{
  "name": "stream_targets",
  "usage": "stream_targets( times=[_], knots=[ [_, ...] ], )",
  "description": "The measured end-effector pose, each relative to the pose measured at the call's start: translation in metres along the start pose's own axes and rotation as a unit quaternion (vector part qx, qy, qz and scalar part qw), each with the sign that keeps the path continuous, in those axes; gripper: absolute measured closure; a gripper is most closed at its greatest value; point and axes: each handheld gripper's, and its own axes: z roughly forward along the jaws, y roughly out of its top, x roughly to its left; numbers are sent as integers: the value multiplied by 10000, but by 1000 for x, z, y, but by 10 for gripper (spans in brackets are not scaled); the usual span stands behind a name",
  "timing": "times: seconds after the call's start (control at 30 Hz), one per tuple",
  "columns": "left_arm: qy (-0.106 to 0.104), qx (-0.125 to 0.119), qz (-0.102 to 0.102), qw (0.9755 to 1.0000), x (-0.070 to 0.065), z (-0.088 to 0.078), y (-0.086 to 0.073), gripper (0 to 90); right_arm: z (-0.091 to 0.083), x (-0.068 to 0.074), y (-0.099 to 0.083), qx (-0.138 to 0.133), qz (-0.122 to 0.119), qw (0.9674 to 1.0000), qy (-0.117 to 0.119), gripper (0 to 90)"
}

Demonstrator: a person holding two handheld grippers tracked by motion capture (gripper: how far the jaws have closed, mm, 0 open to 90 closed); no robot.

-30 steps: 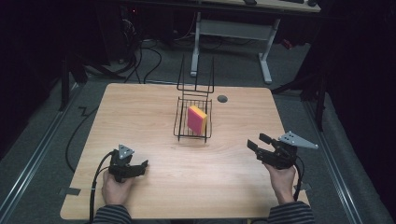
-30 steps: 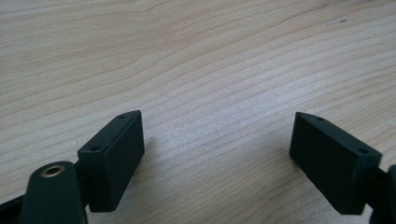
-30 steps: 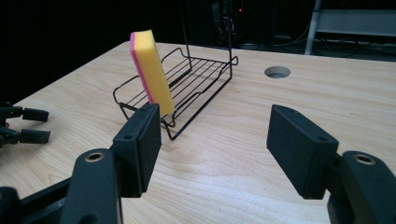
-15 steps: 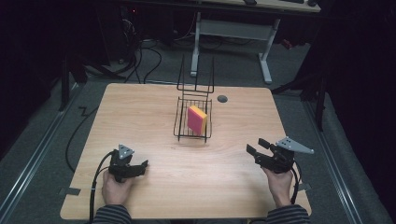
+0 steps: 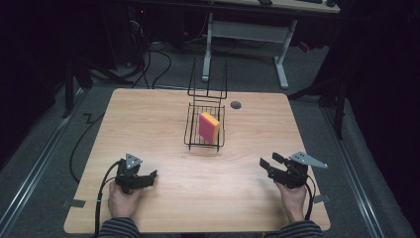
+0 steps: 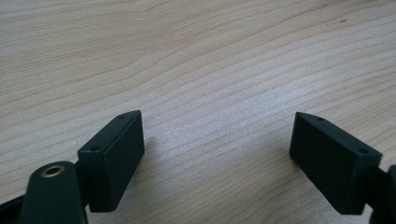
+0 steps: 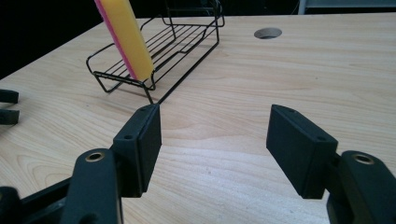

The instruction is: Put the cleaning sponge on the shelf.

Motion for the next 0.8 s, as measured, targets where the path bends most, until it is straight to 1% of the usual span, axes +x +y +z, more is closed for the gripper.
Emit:
stream_targets(
  times=[0.1, 0.13, 0.27, 0.3, 0.4, 0.53, 0.8],
  knots=[
    [0, 1, 2, 10000, 0, 0, 0, 183, 4, 0, -3, 36, -23, 10000, 2, 361],
    [0, 2, 0, 10000, 0, 0, 0, 183, 4, 1, -4, 57, 8, 10000, 4, 362],
    [1, 1, 0, 10000, 0, 0, 0, 183, 9, 1, -7, 108, -7, 9999, 2, 362],
    [0, 0, 1, 10000, 0, 0, 0, 183, 9, 2, -8, 136, 29, 9999, -9, 362],
    [0, 2, 2, 10000, 0, 0, 0, 183, 14, 1, -11, 199, -41, 9998, -24, 362],
    [1, 1, 0, 10000, 0, 0, 0, 183, 18, 2, -16, 293, -90, 9995, -121, 361],
    [0, 1, 0, 10000, 0, 0, 0, 183, 24, 2, -26, 475, -104, 9986, -184, 362]
  ],
)
